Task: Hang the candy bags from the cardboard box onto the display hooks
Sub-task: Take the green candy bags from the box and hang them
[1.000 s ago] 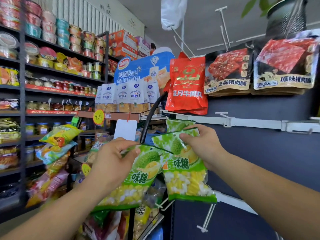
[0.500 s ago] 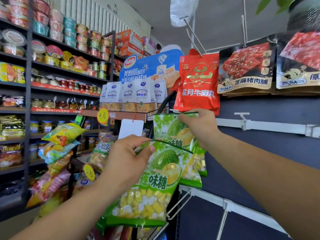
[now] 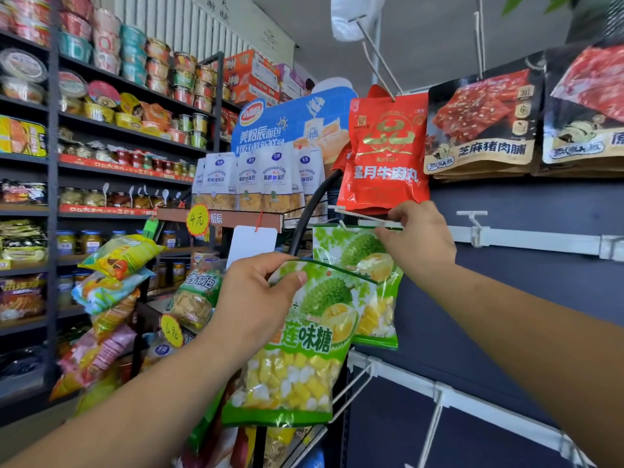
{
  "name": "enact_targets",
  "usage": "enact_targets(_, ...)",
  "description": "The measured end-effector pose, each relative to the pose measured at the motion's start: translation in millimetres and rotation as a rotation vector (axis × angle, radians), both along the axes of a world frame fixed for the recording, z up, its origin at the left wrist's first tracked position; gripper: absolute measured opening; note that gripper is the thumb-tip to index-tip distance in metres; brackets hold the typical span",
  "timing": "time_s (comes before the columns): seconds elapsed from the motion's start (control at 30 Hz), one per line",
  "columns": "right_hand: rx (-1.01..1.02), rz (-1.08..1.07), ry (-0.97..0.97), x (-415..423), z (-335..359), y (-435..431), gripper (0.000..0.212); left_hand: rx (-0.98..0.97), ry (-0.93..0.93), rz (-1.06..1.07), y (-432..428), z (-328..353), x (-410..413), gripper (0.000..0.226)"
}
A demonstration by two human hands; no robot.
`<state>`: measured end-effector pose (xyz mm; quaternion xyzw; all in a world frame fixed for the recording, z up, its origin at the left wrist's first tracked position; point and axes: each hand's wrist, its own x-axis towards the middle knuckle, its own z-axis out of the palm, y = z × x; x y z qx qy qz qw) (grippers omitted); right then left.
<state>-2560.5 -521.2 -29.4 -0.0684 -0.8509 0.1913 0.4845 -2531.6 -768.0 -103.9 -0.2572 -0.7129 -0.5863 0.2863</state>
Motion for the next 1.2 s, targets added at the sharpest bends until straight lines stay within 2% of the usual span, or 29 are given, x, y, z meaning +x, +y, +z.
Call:
enact_targets(0.07,0.034,0.132,0.136,17,-11,-7,0.03,0.003,-0.035,-0.018,1,1,0,0.011)
enact_targets(0.1,-0.021,0.298,0.125,30,-16,-12,0.029,0.019,-0.055,-0.027,2,0,-1,0.015)
enact_targets(0.17,-0.237,0.648,-0.123,53,-26,-21,0.034,0.07,-0.082,-0.034,5,-2,1,0.018)
enact_targets(0.23,-0.402,0.78,-0.337,63,-39,-21,0.034,0.087,-0.078,-0.055,8,0,7,0.01)
enact_targets(0.33,-0.639,0.836,-0.324,61,-51,-18,0.027,0.097,-0.061,-0.065,13,4,13,0.006)
enact_targets(0.43,-0.647,0.787,-0.198,56,-46,-25,0.021,0.045,-0.023,0.036,14,11,7,0.028)
enact_targets(0.5,-0.603,0.733,-0.139,48,-36,-30,0.018,0.034,-0.002,0.118,13,12,-2,0.017)
enact_targets(0.57,-0.58,0.683,-0.096,41,-22,-35,0.01,-0.025,-0.013,0.194,14,5,-1,0.018)
enact_targets(0.7,-0.501,0.615,-0.026,30,1,-38,0.004,-0.215,-0.009,0.142,19,-7,11,0.039)
enact_targets(0.8,-0.481,0.585,0.0,18,7,-40,0.007,-0.352,0.007,0.172,23,-1,2,0.058)
enact_targets(1.1,-0.468,0.478,0.004,-2,1,-27,0.006,-0.569,0.109,0.16,53,14,-33,0.058)
enact_targets(1.17,-0.377,0.375,-0.042,-6,1,-19,0.007,-0.607,0.109,0.142,62,12,-39,0.06)
enact_targets(1.2,-0.269,0.275,-0.082,-5,3,-16,0.01,-0.636,0.103,0.148,66,9,-41,0.061)
